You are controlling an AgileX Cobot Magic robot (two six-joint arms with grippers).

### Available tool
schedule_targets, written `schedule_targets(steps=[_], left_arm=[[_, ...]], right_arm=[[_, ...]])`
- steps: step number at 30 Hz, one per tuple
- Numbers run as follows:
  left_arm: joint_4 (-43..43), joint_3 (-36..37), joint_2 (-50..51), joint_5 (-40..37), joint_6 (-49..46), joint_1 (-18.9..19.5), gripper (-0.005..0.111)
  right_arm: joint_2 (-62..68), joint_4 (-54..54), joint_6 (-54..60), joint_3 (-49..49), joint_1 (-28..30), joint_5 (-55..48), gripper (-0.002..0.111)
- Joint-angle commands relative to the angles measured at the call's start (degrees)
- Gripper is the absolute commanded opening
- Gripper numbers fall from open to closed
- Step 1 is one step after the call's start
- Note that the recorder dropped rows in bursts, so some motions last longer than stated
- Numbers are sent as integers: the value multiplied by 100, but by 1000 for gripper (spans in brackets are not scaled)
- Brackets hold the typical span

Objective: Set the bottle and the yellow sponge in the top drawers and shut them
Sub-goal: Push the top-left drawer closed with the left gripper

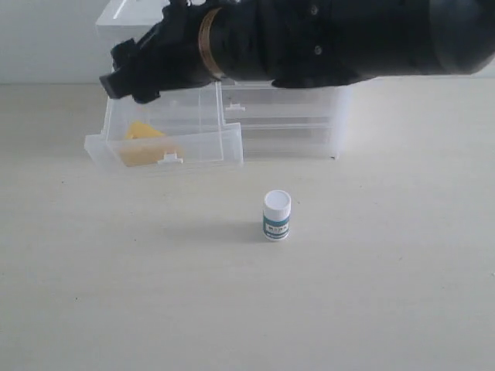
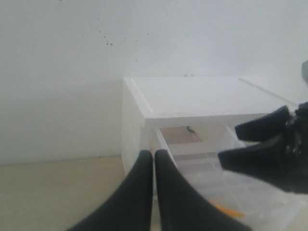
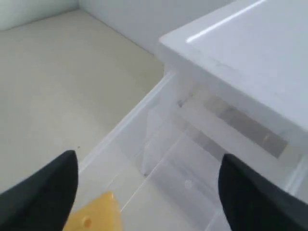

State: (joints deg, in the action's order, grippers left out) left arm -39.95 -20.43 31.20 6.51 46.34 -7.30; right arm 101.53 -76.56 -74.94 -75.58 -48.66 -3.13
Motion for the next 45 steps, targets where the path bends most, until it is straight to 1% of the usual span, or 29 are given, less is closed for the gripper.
schedule_targets(steps=[1,2,4,5,6,7,11,14,15,18,21,22,24,28,31,32,34,35,38,42,45], left_arm=[[-42,172,452,308,326,-10,4],[-150,263,565,581,417,-23,4],[-638,418,956,1439,777,-83,4],[-1012,427,1140,1817,1044,-130,4],[-1344,427,1386,2078,1295,-174,4],[-1462,427,1636,2273,1395,-210,4],[-1379,415,2546,2463,1256,-427,4],[-1291,415,2966,2792,1026,-786,4],[-1126,415,3043,2749,864,-900,4],[-219,415,3251,2282,100,-1252,4],[731,415,3500,2237,-826,-1541,4],[1494,334,3784,2112,-1487,-1636,4],[2019,184,4177,2000,-1939,-1655,4],[2131,-118,4847,2305,-2156,-1655,4],[2164,-290,5030,2317,-2183,-1655,4],[2192,-322,5033,2317,-2231,-1655,4],[2509,-388,5006,2303,-2533,-1655,4],[2890,-443,4938,2263,-2898,-1655,4],[3603,-571,4805,1992,-3582,-1655,4],[3635,-764,4659,1938,-3717,-1655,4],[3602,-1029,4659,1757,-3740,-1655,4]], right_arm=[[-863,99,349,181,12,-633,49],[-1134,140,398,311,12,-773,34],[-1676,140,490,656,12,-955,-1],[-1990,172,534,848,12,-1042,2],[-2313,172,607,1057,12,-1110,1],[-2566,172,619,1220,12,-1175,1],[-3602,172,628,1992,12,-1641,1],[-4021,148,615,2389,12,-1806,1],[-4077,104,615,2487,12,-1825,1],[-4105,92,537,2613,12,-1889,1],[-4020,27,492,2630,12,-1899,1],[-3976,16,483,2630,12,-1899,1],[-3950,16,483,2630,12,-1899,1],[-3878,16,494,2630,12,-1923,1],[-3850,16,495,2630,12,-1935,1],[-3829,16,495,2630,12,-1936,1],[-3819,-17,495,2630,12,-1945,1],[-3819,-29,505,2630,12,-1945,1],[-3819,-43,505,2630,12,-1945,1],[-3819,-62,508,2630,12,-1945,1],[-3819,-62,508,2630,12,-1945,1]])
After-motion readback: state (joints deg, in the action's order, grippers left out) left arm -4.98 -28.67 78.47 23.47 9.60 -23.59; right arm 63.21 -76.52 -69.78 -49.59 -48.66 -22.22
